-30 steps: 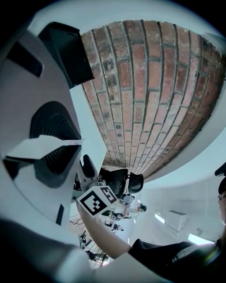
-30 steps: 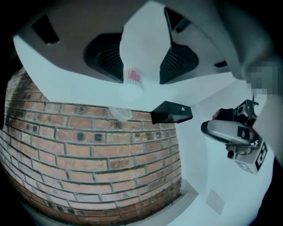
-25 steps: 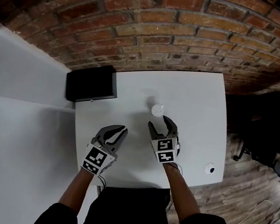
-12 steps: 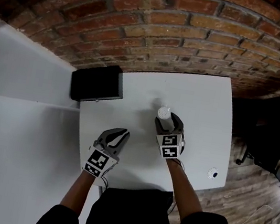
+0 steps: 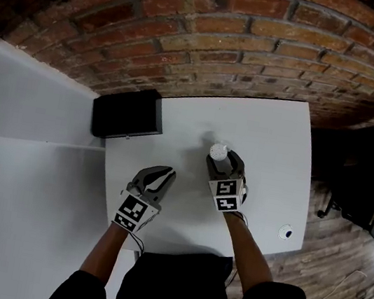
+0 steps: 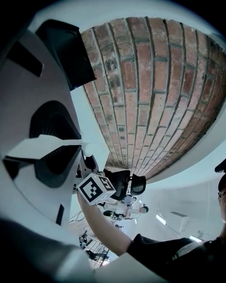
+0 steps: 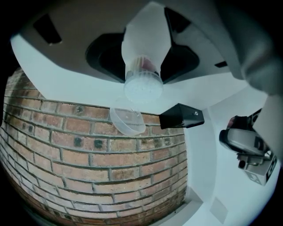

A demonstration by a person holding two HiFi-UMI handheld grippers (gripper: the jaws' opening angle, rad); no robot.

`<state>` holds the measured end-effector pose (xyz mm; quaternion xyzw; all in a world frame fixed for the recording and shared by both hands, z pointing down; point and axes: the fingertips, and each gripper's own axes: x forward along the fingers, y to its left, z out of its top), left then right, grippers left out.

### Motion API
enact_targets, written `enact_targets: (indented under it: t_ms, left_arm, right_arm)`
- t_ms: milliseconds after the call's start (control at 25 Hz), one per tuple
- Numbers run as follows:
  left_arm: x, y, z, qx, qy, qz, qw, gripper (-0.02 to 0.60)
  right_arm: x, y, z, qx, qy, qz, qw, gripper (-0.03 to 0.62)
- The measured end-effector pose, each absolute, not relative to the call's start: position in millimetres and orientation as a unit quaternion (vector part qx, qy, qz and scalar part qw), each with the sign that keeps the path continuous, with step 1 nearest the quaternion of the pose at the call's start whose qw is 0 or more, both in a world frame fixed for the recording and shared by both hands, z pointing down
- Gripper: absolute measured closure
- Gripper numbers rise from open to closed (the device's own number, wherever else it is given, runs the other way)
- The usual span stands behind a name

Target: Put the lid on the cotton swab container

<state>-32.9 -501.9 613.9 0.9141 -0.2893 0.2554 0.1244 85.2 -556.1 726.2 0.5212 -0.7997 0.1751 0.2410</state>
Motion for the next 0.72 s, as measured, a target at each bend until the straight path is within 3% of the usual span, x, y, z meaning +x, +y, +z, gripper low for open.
enact_targets:
  t_ms: [520,600,720]
  left_arm:
    - [17,-546,603,0.937,-0.233,0.252,0.062,0.536]
    - [25,-550,605,0.940,-0.215,0.261,0.054,0.507]
    - [37,-552,611,0.945,-0.176,0.271,0.053,0.412]
  right_arm:
    - [87,-553,730,0.500,-0.809,0.161,0.265,0.339]
    - [86,-554,729,0.499,-0.810,0.160,0.264,0.339]
    - [87,-552,733,0.491,-0.810,0.165,0.275,0.341]
